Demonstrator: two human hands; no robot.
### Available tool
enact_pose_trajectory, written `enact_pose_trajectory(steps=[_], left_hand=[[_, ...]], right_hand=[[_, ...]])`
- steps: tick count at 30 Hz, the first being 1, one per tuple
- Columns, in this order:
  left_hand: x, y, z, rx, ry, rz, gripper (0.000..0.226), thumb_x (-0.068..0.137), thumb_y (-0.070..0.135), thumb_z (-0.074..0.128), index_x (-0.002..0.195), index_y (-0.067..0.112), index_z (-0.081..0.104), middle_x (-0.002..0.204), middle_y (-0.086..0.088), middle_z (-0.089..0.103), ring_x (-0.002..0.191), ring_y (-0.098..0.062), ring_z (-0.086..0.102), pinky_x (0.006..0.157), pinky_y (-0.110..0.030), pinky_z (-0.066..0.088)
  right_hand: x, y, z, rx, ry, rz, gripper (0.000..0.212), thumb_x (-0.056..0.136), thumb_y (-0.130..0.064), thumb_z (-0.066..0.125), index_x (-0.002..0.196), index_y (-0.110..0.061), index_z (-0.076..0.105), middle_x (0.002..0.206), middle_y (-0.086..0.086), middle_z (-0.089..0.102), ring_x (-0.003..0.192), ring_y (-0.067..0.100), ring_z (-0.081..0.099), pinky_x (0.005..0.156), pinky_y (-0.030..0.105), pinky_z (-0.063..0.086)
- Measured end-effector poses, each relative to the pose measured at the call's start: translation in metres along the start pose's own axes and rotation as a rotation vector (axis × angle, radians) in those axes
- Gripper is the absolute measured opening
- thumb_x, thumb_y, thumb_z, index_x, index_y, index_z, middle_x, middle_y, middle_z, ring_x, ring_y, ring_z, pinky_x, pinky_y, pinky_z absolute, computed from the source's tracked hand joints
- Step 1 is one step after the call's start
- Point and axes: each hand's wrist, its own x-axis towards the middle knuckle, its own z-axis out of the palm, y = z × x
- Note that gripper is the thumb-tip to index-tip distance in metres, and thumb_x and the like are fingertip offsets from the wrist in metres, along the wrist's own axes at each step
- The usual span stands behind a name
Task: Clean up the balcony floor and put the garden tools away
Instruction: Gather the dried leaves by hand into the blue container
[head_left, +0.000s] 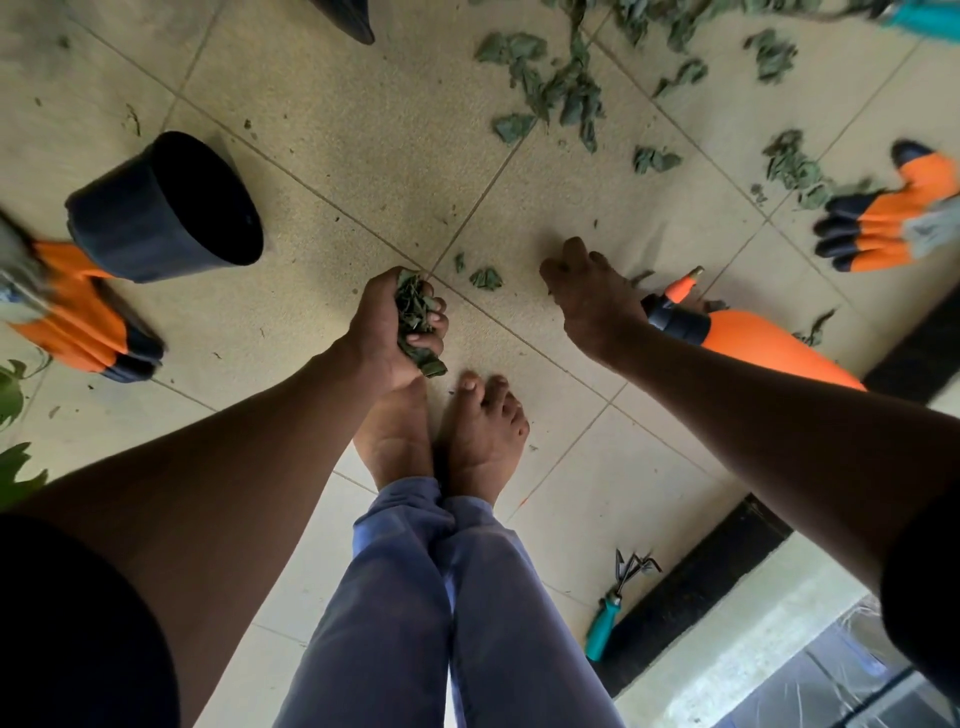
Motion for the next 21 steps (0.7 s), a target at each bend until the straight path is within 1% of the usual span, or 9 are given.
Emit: enact_pose_trajectory(steps=[2,4,6,8,10,13,15,18,21], left_hand=[[0.000,0.000,0.000,-0.005,-0.005,-0.003,0.028,0.096,0.028,0.044,0.070,0.020,0.051,0.067,0.002,0.048,0.052,-0.009,0.044,0.036,-0.015,0.022],[0.001,0.001,0.000,-0.010,0.007,-0.013,0.029,0.096,0.029,0.044,0.069,0.019,0.051,0.067,0.002,0.049,0.052,-0.008,0.045,0.036,-0.015,0.023],[0.002,0.000,0.000,-0.006,0.029,-0.019,0.031,0.097,0.030,0.043,0.069,0.019,0.051,0.067,0.002,0.049,0.051,-0.008,0.045,0.036,-0.015,0.023],[0.004,-0.003,0.002,-0.006,0.038,-0.010,0.031,0.097,0.030,0.043,0.070,0.018,0.052,0.066,0.002,0.050,0.051,-0.009,0.046,0.036,-0.015,0.023],[0.004,-0.003,0.004,-0.005,0.019,0.013,0.030,0.097,0.030,0.045,0.073,0.018,0.056,0.065,0.002,0.052,0.050,-0.009,0.046,0.038,-0.016,0.024],[0.001,0.001,0.005,0.033,-0.031,0.078,0.027,0.092,0.027,0.050,0.074,0.016,0.068,0.076,-0.004,0.061,0.065,-0.017,0.059,0.057,-0.025,0.041],[-0.002,0.003,0.004,0.025,-0.032,0.075,0.030,0.089,0.026,0.052,0.071,0.014,0.073,0.080,-0.007,0.069,0.080,-0.023,0.069,0.073,-0.031,0.051],[-0.004,0.007,0.001,-0.059,-0.031,0.051,0.031,0.091,0.029,0.051,0.069,0.016,0.069,0.073,-0.003,0.067,0.076,-0.022,0.069,0.072,-0.029,0.051],[-0.004,0.011,-0.004,-0.063,-0.052,0.076,0.031,0.093,0.029,0.049,0.068,0.018,0.064,0.069,-0.003,0.064,0.068,-0.020,0.067,0.068,-0.028,0.051]], right_hand=[[0.005,-0.003,0.000,0.150,0.041,0.005,0.029,0.081,0.013,0.066,0.104,-0.004,0.060,0.114,0.019,0.053,0.088,0.034,0.062,0.066,0.035,0.055],[0.010,-0.015,-0.005,0.333,0.148,0.063,0.019,0.081,0.011,0.064,0.093,-0.004,0.066,0.104,0.017,0.058,0.080,0.031,0.064,0.063,0.032,0.053],[0.016,-0.038,-0.017,0.530,0.276,0.085,0.021,0.078,0.012,0.064,0.085,-0.007,0.070,0.094,0.010,0.062,0.072,0.020,0.061,0.058,0.028,0.053],[0.018,-0.067,-0.034,0.731,0.361,0.054,0.023,0.075,0.012,0.065,0.081,-0.010,0.073,0.087,0.003,0.065,0.073,0.012,0.062,0.062,0.026,0.055],[0.017,-0.095,-0.047,0.843,0.383,0.010,0.024,0.074,0.008,0.065,0.080,-0.013,0.073,0.084,-0.002,0.066,0.077,0.009,0.063,0.067,0.026,0.054],[0.010,-0.124,-0.053,0.801,0.364,-0.040,0.025,0.072,0.003,0.064,0.081,-0.019,0.074,0.084,-0.007,0.064,0.077,0.006,0.060,0.066,0.019,0.048],[0.006,-0.135,-0.048,0.673,0.373,-0.034,0.025,0.075,0.001,0.064,0.081,-0.020,0.075,0.083,-0.005,0.066,0.080,0.012,0.061,0.062,0.024,0.049],[0.006,-0.145,-0.043,0.473,0.432,-0.063,0.018,0.078,-0.003,0.061,0.078,-0.015,0.075,0.076,0.001,0.068,0.084,0.026,0.059,0.061,0.034,0.049],[0.006,-0.147,-0.044,0.413,0.418,-0.170,0.020,0.073,-0.011,0.055,0.077,-0.013,0.074,0.071,0.002,0.067,0.080,0.027,0.060,0.066,0.036,0.050]])
